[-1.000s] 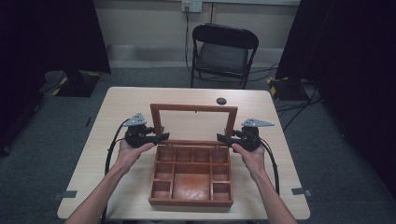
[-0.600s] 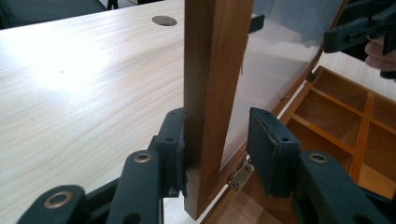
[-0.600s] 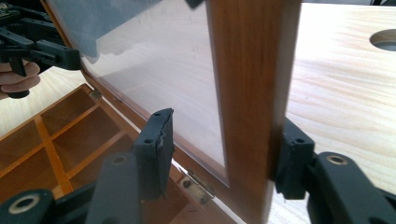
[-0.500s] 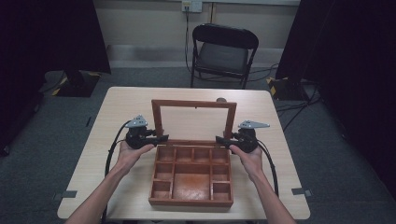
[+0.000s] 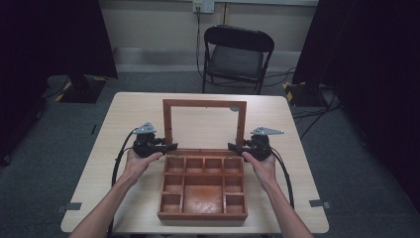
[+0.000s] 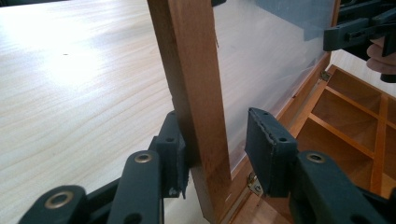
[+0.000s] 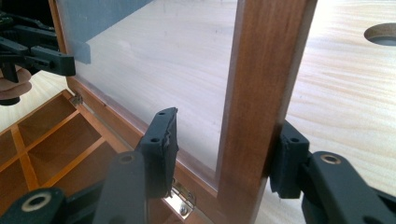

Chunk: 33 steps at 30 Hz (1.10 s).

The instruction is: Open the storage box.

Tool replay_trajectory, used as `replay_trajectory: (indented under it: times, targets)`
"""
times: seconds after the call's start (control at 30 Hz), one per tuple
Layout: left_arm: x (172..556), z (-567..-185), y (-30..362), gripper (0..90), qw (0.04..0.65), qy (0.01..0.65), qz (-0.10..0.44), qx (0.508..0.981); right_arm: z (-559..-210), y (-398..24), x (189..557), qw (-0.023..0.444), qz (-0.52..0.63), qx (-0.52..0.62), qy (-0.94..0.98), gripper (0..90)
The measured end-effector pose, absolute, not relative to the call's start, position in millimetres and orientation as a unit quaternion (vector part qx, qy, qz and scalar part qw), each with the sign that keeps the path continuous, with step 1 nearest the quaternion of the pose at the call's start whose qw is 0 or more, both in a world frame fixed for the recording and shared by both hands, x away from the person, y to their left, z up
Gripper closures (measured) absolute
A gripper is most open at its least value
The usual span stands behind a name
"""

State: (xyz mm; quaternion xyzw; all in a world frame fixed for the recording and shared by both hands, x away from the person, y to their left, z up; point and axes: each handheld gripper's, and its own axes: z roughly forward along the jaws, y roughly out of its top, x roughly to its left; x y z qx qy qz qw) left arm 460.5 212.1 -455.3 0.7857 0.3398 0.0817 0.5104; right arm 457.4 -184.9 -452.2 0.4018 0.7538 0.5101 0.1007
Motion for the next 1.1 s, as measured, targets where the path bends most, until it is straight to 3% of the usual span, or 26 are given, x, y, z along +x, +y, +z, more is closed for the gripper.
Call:
replay_trajectory:
  times: [0.73, 1.1]
  targets:
    - [469.1, -454.5, 215.9, 58.8, 0.513, 0.351, 0.077, 0.78, -449.2, -176.2, 472.4, 0.113, 0.513, 0.4, 0.751, 46.8]
    - [471.2, -458.7, 214.7, 52.8, 0.513, 0.363, 0.07, 0.775, -453.5, -172.5, 475.1, 0.116, 0.515, 0.407, 0.745, 41.8]
